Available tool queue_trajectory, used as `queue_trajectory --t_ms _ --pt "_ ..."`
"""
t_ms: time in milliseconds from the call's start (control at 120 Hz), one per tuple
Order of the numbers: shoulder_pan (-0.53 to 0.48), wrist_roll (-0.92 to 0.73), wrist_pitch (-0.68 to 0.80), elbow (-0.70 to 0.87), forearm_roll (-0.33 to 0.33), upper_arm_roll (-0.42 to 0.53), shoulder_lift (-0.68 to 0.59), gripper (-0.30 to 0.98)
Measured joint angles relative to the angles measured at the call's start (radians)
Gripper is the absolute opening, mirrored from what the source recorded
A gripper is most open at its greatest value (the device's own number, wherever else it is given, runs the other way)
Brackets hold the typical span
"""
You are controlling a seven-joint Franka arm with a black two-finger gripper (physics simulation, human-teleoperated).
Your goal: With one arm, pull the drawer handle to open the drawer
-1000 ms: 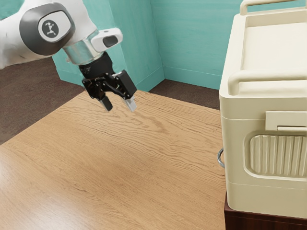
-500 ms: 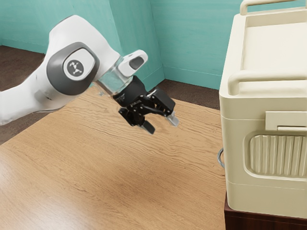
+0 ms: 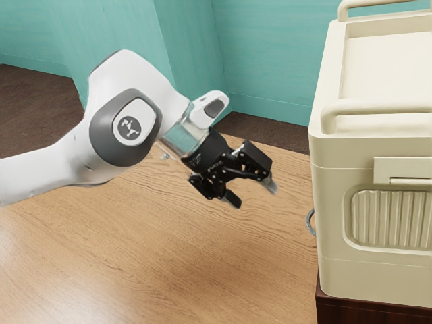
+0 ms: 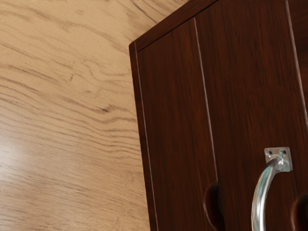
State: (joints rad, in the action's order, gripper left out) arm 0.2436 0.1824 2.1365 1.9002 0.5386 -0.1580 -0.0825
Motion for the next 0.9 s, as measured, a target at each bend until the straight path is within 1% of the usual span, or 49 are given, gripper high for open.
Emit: queue_trajectory --t_ms 92,267,450,658,900 --pt "-0.008 0.014 0.013 0.000 0.007 0.022 0.000 0.66" --pt "0.008 0.035 0.034 0.011 0.018 0.046 0.002 0.65" --pt "-0.003 0.053 0.062 0.017 0.026 0.076 0.014 0.61" --pt "0.009 0.068 0.080 0.016 0.029 0.093 0.034 0.56" --pt "-0.004 0.084 0.088 0.010 0.029 0.098 0.049 0.46"
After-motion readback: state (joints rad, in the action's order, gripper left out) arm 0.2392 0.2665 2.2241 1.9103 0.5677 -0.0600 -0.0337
